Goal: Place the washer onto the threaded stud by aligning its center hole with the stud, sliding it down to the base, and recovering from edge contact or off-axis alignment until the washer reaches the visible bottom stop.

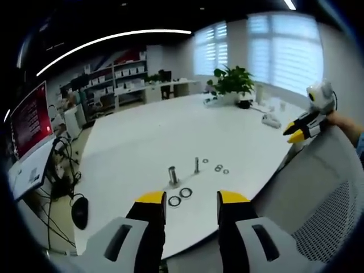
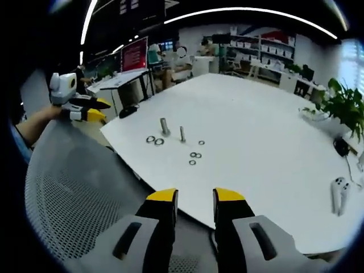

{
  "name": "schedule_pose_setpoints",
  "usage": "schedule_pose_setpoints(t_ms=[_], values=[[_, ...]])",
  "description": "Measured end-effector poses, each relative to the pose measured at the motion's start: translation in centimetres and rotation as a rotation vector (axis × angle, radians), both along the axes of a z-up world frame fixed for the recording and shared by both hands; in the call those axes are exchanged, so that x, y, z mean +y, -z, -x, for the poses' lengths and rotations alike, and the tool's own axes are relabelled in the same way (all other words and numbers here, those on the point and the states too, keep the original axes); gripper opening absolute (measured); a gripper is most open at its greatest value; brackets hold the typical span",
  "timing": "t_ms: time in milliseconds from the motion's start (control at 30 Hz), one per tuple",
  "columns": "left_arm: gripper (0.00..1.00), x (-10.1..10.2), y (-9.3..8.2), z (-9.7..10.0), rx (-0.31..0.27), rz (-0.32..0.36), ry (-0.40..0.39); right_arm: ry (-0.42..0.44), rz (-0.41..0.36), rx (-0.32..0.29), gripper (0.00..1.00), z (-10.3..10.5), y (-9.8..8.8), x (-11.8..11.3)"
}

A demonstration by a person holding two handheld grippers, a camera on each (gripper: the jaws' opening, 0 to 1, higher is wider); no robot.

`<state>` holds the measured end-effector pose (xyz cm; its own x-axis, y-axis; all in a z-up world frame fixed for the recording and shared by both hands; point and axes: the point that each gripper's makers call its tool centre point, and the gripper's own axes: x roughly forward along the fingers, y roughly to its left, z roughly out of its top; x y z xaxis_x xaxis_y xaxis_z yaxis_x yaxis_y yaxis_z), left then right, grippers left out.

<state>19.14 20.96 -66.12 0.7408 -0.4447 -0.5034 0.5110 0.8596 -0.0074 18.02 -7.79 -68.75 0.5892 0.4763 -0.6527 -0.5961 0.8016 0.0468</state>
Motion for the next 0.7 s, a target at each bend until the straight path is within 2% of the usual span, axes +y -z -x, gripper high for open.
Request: schedule_pose_setpoints(t_ms=[100,167,233,367,467,500,700], values=[[0.32,-0.3,-0.4,-0.1,0.011,0.044,0.008,0.0,-0.004,0.004,0.27,0.0,0.0,0.1],[0.33,-0.2,-0.2,-0.1,0.031,0.033,0.051,-0.004,-0.003,0.007,0.27,0.0,0.1,0.0],[0.33,0.6,-0.1,-0.6,0.035,-0.028,0.083,-0.005,-0.001,0.012,0.27,0.1,0.1,0.0],[0.33,2.0,1.2,-1.8,0.087,-0.136,0.166,0.0,0.004,0.01,0.27,0.0,0.1,-0.1],[0.34,3.0,3.2,-2.8,0.163,-0.231,0.215,0.009,0.006,0.008,0.27,-0.1,0.1,-0.2],[0.34,3.0,4.2,-3.0,0.201,-0.261,0.25,0.012,0.007,0.009,0.27,-0.1,0.2,-0.3],[0.33,1.7,8.0,-5.0,0.286,-0.37,0.397,0.025,0.024,0.006,0.27,-0.2,0.2,-0.5]])
